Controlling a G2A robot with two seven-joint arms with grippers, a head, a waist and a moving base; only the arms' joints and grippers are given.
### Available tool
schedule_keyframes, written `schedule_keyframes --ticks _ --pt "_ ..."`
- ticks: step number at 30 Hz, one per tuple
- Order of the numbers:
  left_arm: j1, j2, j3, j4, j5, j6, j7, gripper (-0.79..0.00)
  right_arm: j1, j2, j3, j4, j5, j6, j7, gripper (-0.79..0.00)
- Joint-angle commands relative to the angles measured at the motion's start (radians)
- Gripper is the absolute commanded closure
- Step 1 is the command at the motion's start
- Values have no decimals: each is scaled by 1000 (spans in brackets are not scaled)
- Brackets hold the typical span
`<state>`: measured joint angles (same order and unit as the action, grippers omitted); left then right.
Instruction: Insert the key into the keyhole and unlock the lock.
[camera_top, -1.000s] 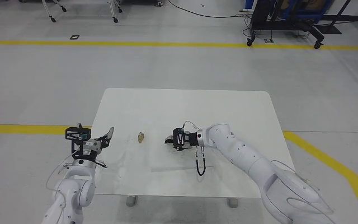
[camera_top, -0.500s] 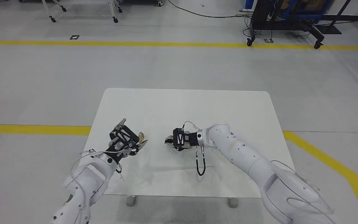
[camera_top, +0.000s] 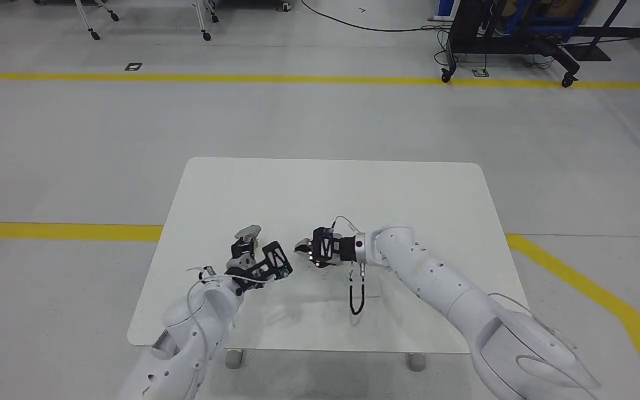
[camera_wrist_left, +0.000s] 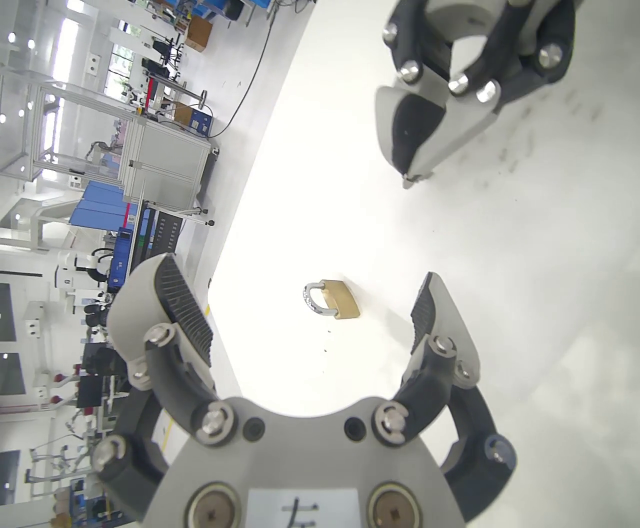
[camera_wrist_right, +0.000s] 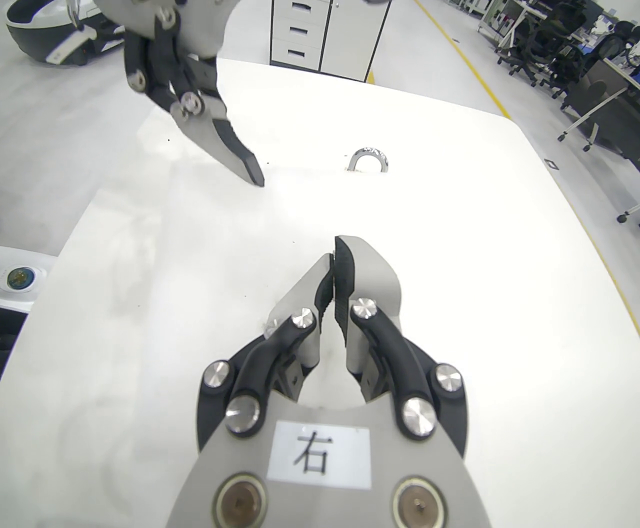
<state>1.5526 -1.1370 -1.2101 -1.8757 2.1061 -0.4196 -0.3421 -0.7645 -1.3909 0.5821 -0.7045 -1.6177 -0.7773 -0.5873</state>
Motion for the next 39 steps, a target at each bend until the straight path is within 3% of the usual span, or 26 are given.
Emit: schedule_keyframes --ticks 1,18,30,35,39 --pt "-13 -4 23 15 10 8 -11 -785 -7 8 9 -12 -4 -2 -3 0" --pt "-100 -31 131 129 31 27 -54 -785 -43 49 69 -79 30 -90 23 0" --pt "-117 -43 150 147 3 44 -44 -785 -51 63 105 -78 76 -127 14 0" --pt "-73 -33 76 57 -61 45 7 -785 -62 72 121 -87 77 -120 -5 0" --pt "1 -22 -38 -41 -129 115 51 -785 -62 72 121 -87 77 -120 -5 0"
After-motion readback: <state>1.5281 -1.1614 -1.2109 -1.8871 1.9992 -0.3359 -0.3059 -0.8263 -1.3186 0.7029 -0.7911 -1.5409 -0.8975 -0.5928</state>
